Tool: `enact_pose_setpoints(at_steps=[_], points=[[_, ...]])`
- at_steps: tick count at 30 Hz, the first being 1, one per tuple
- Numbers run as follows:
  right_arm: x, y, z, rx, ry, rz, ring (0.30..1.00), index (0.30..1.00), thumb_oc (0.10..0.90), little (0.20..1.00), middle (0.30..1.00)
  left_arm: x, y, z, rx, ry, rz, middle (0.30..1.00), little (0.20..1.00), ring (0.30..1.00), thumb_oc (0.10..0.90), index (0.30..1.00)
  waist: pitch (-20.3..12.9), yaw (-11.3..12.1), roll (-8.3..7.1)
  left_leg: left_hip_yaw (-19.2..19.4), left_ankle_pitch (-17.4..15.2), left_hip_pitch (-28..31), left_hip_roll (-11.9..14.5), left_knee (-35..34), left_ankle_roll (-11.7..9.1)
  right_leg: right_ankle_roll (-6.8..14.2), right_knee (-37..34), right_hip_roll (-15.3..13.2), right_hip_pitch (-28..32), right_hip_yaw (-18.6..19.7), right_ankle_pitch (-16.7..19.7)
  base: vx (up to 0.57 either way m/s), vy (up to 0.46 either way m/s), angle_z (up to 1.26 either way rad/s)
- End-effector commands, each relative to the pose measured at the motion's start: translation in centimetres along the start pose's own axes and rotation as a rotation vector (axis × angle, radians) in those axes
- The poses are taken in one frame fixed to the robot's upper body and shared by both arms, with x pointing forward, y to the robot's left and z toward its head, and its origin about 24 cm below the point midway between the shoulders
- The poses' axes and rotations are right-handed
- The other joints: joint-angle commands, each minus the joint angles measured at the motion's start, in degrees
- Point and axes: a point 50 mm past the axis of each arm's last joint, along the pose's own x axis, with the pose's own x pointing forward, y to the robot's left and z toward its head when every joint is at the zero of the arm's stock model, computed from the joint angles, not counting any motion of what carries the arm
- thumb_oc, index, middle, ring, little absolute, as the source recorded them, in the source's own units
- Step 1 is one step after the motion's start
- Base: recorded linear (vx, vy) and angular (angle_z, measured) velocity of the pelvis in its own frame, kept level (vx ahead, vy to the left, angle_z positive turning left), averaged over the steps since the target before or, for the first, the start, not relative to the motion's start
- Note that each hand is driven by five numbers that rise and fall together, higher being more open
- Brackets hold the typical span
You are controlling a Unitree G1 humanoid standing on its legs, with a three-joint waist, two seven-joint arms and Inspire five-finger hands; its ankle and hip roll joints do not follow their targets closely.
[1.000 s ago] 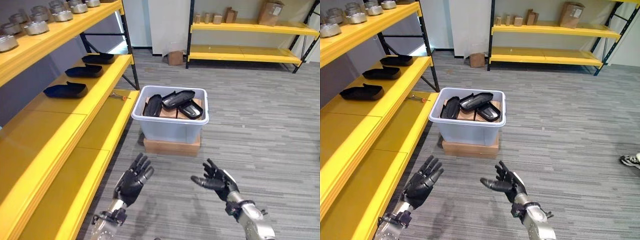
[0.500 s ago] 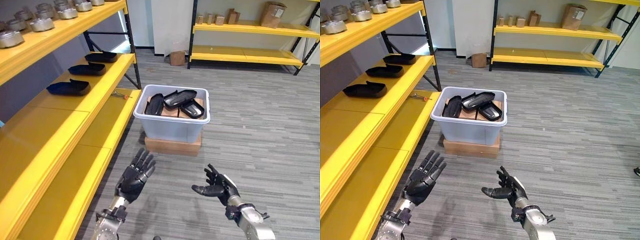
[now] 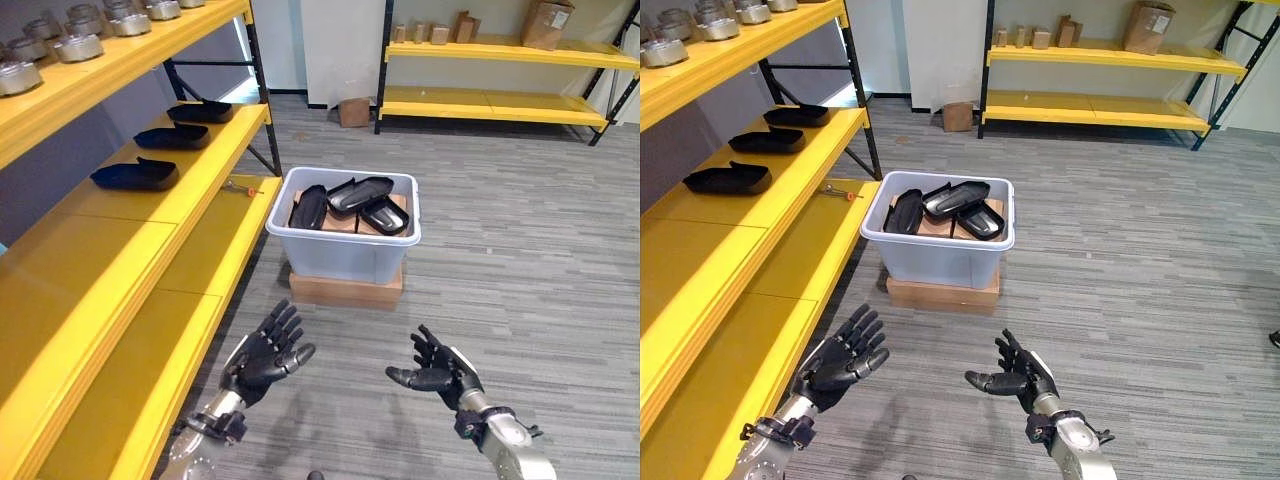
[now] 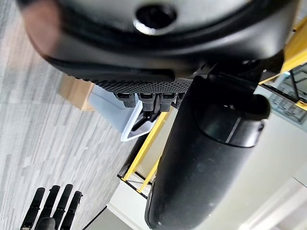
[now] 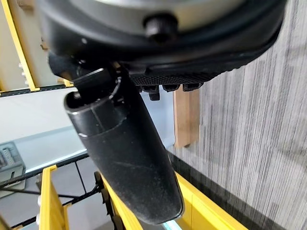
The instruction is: Move parts from the plastic box to the shelf.
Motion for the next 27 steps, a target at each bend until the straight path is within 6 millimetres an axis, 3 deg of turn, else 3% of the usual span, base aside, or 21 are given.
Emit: enact_pose_setpoints(at_steps=[1,4,19,23,25,26,27], points=[[1.3,1.2,5.3,-0.004,-0.262,0.09,1.0,1.0,0.9,1.0,1.0,2.3,-1.2,4.3,0.138,-0.173,-0.103,1.0,1.0,1.0,0.9,1.0,-2.23,0.78,-1.55,1.23,-3.04,1.94,2.2,-0.24,-2.56,4.16,0.43,-4.15,0.22,-1.07,-0.24,0.01,0.028,0.04],[1.3,1.1,5.2,0.006,-0.248,0.093,1.0,1.0,0.9,1.0,1.0,2.1,-1.2,4.9,0.26,-0.184,-0.094,1.0,1.0,1.0,0.9,1.0,-2.26,0.82,-1.55,1.28,-3.11,2.0,2.13,-0.26,-2.5,4.23,0.49,-4.21,0.24,-1.09,-0.3,0.0,0.0,0.0],[0.9,0.2,5.4,-0.045,-0.26,0.042,1.0,1.0,0.9,1.0,1.0,2.4,-1.6,5.5,0.33,-0.168,-0.125,1.0,1.0,1.0,0.9,1.0,-2.04,0.71,-1.66,1.62,-3.61,1.9,1.43,-0.02,-1.69,4.75,2.29,-5.0,-0.19,-0.84,-1.01,0.0,0.078,0.03],[0.9,0.1,5.8,-0.038,-0.275,0.045,1.0,1.0,0.9,1.0,1.0,2.3,-1.3,5.2,0.328,-0.146,-0.128,1.0,1.0,1.0,0.9,1.0,-1.53,0.45,-1.64,2.25,-4.45,1.26,0.56,1.16,-0.2,5.08,7.56,-5.76,-1.63,-0.34,-3.19,-0.02,0.147,0.04],[1.0,0.1,6.2,-0.034,-0.294,0.042,1.0,1.0,0.9,1.0,1.0,2.5,-1.3,5.4,0.327,-0.144,-0.142,1.0,1.0,1.0,0.9,1.0,-0.92,0.14,-1.47,2.51,-4.64,0.68,0.21,1.79,0.88,5.36,12.88,-5.97,-3.65,-0.1,-3.83,-0.06,0.142,0.05],[1.1,0.3,6.7,-0.043,-0.32,0.039,1.0,1.0,0.9,1.0,1.0,2.9,-1.5,5.5,0.29,-0.143,-0.177,1.0,1.0,1.0,0.9,1.0,0.12,-0.05,-1.24,2.8,-4.8,-0.05,-0.21,2.43,2.25,6.62,21.96,-6.9,-7.73,0.05,-2.43,-0.07,0.134,0.09],[1.1,0.3,6.7,-0.044,-0.321,0.039,1.0,1.0,0.9,1.0,1.0,2.9,-1.5,5.5,0.29,-0.143,-0.177,1.0,1.0,1.0,0.9,1.0,0.07,0.0,-1.3,2.86,-4.82,-0.16,-0.29,2.47,2.29,6.65,22.24,-7.0,-7.97,0.15,-2.55,-0.08,0.154,0.05]])
